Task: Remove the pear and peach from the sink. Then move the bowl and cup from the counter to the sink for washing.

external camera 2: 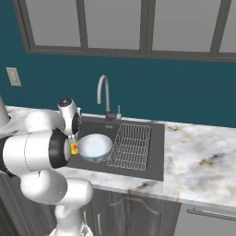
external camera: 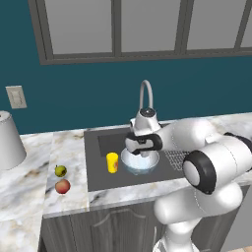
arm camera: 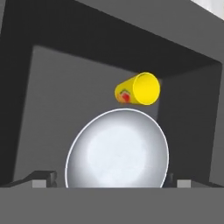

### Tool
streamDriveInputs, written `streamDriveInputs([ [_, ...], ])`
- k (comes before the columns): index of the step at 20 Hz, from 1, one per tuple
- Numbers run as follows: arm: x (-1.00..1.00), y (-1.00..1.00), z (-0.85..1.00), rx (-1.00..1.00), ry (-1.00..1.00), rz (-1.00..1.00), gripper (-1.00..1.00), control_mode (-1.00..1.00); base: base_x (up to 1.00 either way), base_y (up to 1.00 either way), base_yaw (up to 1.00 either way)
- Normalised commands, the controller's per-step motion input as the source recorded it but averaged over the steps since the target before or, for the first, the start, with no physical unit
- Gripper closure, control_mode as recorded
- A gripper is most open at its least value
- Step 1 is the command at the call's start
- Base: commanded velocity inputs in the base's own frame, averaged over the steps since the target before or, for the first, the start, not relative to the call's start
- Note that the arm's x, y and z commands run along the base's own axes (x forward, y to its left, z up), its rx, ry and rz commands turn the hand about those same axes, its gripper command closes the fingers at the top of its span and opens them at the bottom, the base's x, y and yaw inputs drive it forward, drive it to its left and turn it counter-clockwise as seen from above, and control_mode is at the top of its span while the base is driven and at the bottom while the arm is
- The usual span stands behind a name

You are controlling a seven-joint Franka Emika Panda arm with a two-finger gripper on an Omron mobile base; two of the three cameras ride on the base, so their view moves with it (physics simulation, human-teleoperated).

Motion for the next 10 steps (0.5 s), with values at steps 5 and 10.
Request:
streamDriveInputs([
  [5,-0.01,0.04,0.34,0.0,0.0,0.0,-1.0,-1.0,0.0,0.0,0.0],
  [10,-0.04,0.01,0.33,0.0,0.0,0.0,-1.0,-1.0,0.0,0.0,0.0],
])
